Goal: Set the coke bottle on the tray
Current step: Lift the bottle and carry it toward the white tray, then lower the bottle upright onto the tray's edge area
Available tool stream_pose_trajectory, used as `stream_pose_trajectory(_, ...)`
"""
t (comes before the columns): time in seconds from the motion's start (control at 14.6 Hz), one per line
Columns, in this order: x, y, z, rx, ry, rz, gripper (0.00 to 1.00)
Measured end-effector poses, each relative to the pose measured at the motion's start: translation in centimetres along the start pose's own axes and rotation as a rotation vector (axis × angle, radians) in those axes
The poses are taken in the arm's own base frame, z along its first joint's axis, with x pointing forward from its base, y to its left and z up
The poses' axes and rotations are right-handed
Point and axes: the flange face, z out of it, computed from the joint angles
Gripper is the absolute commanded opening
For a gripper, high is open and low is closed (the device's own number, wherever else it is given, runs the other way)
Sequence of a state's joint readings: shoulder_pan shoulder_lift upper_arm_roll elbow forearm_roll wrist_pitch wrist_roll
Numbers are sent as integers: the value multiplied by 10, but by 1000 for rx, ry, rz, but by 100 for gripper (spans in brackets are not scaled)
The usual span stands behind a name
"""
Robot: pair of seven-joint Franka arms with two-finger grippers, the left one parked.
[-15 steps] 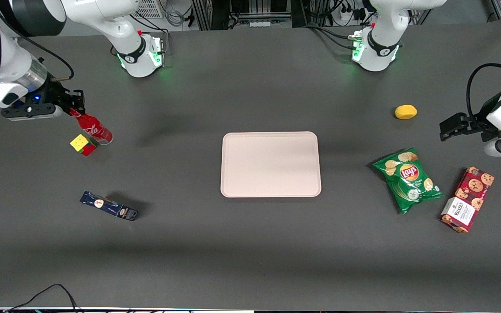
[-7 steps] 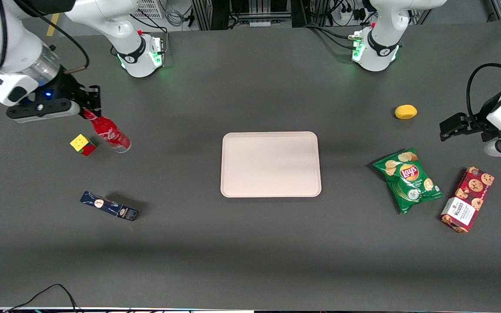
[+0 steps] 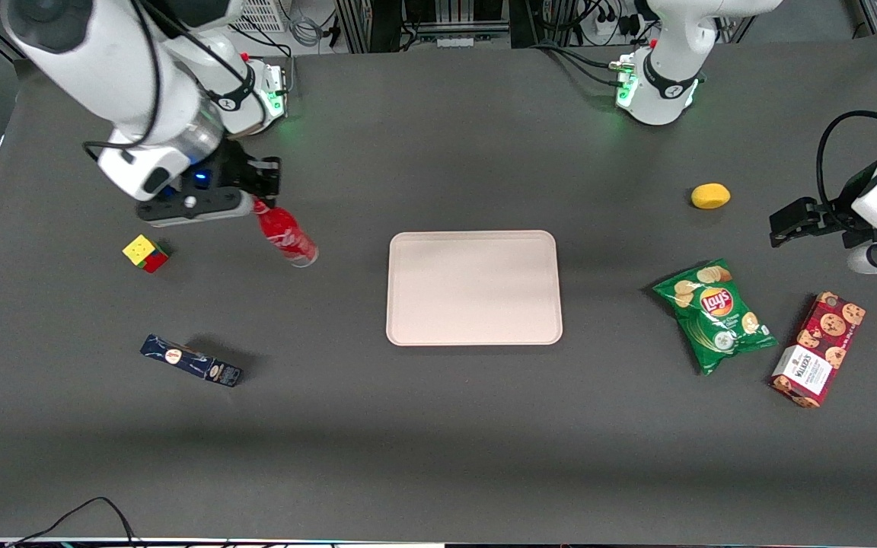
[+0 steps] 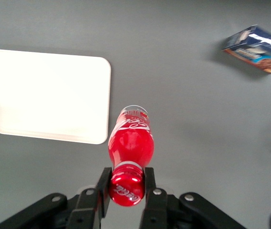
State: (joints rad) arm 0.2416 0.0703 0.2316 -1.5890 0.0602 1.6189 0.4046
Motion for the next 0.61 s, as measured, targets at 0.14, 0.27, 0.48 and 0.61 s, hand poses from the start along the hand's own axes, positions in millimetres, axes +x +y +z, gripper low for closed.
stream_pose_trajectory(0.14,6,-35,16,11,-28,32,0)
stream_pose_trajectory(0.27,10,-69,36,19,-62,64,0)
stream_pose_trajectory(0.48,15,-115,72,20,-118,78,0)
stream_pose_trajectory(0.61,18,-138,100,7,-146,86,0)
